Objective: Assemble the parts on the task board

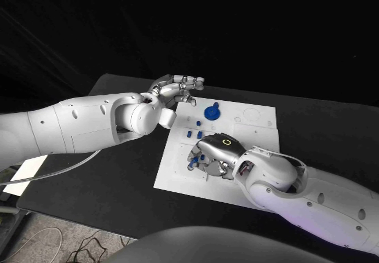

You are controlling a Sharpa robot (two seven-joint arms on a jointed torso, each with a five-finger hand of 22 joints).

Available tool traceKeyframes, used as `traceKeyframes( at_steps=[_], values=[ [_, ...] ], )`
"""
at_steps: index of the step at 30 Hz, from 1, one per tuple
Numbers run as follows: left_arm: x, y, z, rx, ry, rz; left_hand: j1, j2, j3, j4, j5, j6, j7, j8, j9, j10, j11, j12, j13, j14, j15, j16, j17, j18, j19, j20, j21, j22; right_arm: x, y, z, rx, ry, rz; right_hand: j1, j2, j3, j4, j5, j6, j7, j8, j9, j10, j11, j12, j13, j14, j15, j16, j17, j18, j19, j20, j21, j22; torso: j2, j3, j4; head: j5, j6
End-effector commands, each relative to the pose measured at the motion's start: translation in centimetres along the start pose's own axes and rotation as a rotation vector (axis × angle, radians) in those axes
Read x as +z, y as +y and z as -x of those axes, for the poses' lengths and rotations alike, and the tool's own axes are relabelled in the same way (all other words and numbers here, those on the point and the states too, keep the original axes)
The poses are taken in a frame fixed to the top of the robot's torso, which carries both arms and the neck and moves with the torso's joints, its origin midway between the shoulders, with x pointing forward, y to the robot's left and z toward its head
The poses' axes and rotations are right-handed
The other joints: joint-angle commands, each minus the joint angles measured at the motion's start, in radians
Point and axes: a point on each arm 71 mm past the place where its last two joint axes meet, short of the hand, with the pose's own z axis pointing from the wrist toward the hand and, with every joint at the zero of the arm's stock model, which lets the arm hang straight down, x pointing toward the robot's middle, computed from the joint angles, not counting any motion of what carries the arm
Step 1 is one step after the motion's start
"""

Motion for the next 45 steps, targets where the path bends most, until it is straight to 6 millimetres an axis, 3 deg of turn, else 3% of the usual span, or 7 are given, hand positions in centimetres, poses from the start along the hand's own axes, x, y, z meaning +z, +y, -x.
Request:
traceKeyframes(
  at_steps=[1,32,37,39,41,45],
  values=[
    [0.03,-0.1,-0.28,-0.003,0.024,-0.01,0.002,0.011,-0.007,0.0,0.003,-0.007,-0.001,0.001,-0.001,-0.005,0.0,0.006,0.001,-0.008,-0.002,0.001,-0.001,0.01,-0.003,0.005,-0.005,-0.002,0.02,0.11,-0.24,-0.004,0.024,0.012,-0.001,0.002,0.059,-0.057,0.004,0.0,0.01,-0.005,0.001,0.075,-0.065,0.002,0.001,0.015,-0.005,0.004,-0.001,-0.013,0.015,-0.003,0.005,0.001,0.0,0.0002,-0.0003,0.001,0.0],
    [-0.05,-0.12,-0.25,-0.003,0.025,-0.008,0.002,0.011,-0.007,0.0,0.003,-0.007,-0.001,0.001,-0.001,-0.005,0.0,0.006,0.001,-0.008,-0.002,0.001,-0.001,0.01,-0.003,0.005,-0.005,-0.002,0.4,0.54,-0.83,-0.028,0.052,0.018,-0.007,-0.001,0.061,-0.061,0.004,0.0,0.011,-0.006,0.002,0.074,-0.064,-0.002,0.002,0.015,-0.004,0.003,-0.003,-0.013,0.014,-0.002,0.005,0.001,0.0,-0.0001,0.0005,0.004,0.0],
    [-0.07,-0.13,-0.24,-0.003,0.025,-0.008,0.002,0.011,-0.007,0.0,0.003,-0.007,-0.001,0.001,-0.001,-0.005,0.0,0.006,0.001,-0.008,-0.002,0.001,-0.001,0.01,-0.003,0.005,-0.005,-0.002,0.45,0.57,-0.86,-0.028,0.051,0.022,-0.033,-0.021,0.053,-0.063,0.005,-0.029,0.02,-0.024,-0.003,0.043,-0.053,-0.023,-0.003,0.012,0.004,-0.001,-0.009,-0.011,0.008,0.002,-0.002,-0.011,-0.001,-0.0002,-0.0003,0.004,0.0],
    [-0.08,-0.13,-0.24,-0.003,0.024,-0.008,0.002,0.011,-0.007,0.0,0.003,-0.007,-0.001,0.001,-0.001,-0.005,0.0,0.006,0.001,-0.008,-0.002,0.001,-0.001,0.01,-0.003,0.005,-0.005,-0.002,0.47,0.55,-0.89,-0.025,0.053,0.027,-0.066,-0.045,0.038,-0.055,0.009,-0.067,0.028,-0.038,-0.012,0.003,-0.042,-0.029,-0.011,0.013,0.015,0.003,-0.004,-0.009,0.0,0.011,-0.012,-0.028,-0.001,-0.0002,-0.0002,0.004,0.0],
    [-0.09,-0.14,-0.23,-0.003,0.024,-0.008,0.002,0.011,-0.007,0.0,0.003,-0.007,-0.001,0.001,-0.001,-0.005,0.0,0.006,0.001,-0.008,-0.002,0.001,-0.001,0.01,-0.003,0.005,-0.005,-0.002,0.51,0.51,-0.91,-0.021,0.05,0.031,-0.097,-0.069,0.022,-0.048,0.012,-0.112,0.034,-0.039,-0.022,-0.056,-0.03,-0.027,-0.019,-0.007,0.027,-0.042,-0.068,0.005,-0.029,0.021,-0.06,-0.106,-0.001,-0.0003,-0.0002,0.004,0.0],
    [-0.1,-0.13,-0.23,-0.003,0.025,-0.007,0.002,0.011,-0.007,0.0,0.003,-0.007,-0.001,0.001,-0.001,-0.005,0.0,0.006,0.001,-0.008,-0.002,0.001,-0.001,0.01,-0.003,0.005,-0.005,-0.002,0.58,0.47,-0.9,-0.016,0.039,0.033,-0.115,-0.081,0.007,-0.047,0.01,-0.18,0.037,-0.039,-0.037,-0.081,-0.026,-0.021,-0.016,-0.016,0.028,-0.062,-0.095,0.014,-0.045,0.029,-0.085,-0.143,0.0,0.0001,0.0009,0.004,0.0]
  ],
)
